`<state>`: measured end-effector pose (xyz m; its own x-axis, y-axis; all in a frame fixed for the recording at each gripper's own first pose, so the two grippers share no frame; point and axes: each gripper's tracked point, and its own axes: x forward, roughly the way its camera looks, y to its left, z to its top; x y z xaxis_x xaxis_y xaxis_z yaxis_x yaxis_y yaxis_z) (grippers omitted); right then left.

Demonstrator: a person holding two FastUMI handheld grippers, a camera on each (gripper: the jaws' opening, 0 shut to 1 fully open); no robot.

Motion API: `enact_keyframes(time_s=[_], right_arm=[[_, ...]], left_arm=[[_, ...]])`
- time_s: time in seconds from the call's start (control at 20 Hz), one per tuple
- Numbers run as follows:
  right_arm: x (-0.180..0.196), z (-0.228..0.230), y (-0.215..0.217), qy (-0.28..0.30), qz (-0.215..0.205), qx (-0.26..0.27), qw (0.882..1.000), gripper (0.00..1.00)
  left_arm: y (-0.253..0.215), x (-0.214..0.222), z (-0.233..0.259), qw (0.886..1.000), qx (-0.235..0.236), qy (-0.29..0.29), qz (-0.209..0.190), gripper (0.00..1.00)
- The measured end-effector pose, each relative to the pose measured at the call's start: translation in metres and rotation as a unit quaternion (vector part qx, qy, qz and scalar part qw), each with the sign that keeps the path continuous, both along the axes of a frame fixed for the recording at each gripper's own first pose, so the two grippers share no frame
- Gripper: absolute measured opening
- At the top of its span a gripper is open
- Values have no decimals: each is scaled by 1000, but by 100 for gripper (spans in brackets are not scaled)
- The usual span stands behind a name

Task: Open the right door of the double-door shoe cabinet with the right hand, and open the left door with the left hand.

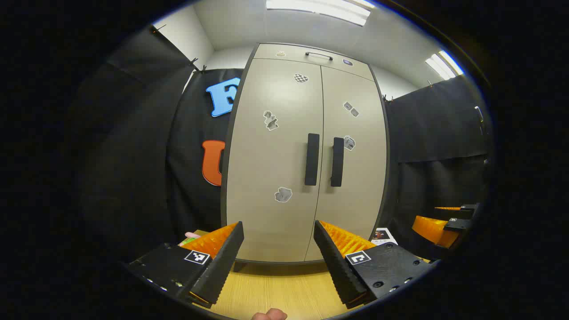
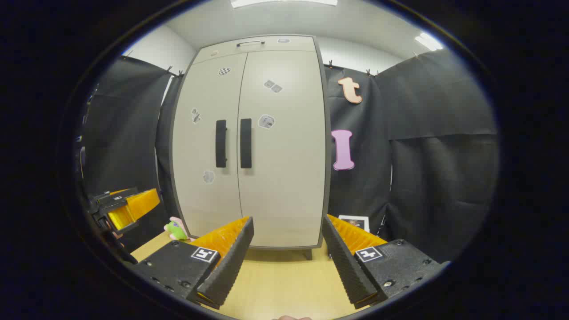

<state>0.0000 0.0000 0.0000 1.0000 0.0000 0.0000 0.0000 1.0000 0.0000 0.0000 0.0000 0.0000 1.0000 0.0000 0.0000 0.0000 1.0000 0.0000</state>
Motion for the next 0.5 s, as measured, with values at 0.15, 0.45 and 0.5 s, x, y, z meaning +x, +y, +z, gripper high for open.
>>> enact_keyframes(time_s=[0.15,0.45,0.5], right_arm=[[0,1,-2,-2,-3,3,1000,98],[1,3,-6,-2,-12,6,1000,98],[1,2,-7,-3,-13,8,1000,98]], left_arm=[[2,5,0,1000,0,1,0,95],[0,7,9,1000,10,-6,-3,95],[-2,7,10,1000,11,-8,-5,95]])
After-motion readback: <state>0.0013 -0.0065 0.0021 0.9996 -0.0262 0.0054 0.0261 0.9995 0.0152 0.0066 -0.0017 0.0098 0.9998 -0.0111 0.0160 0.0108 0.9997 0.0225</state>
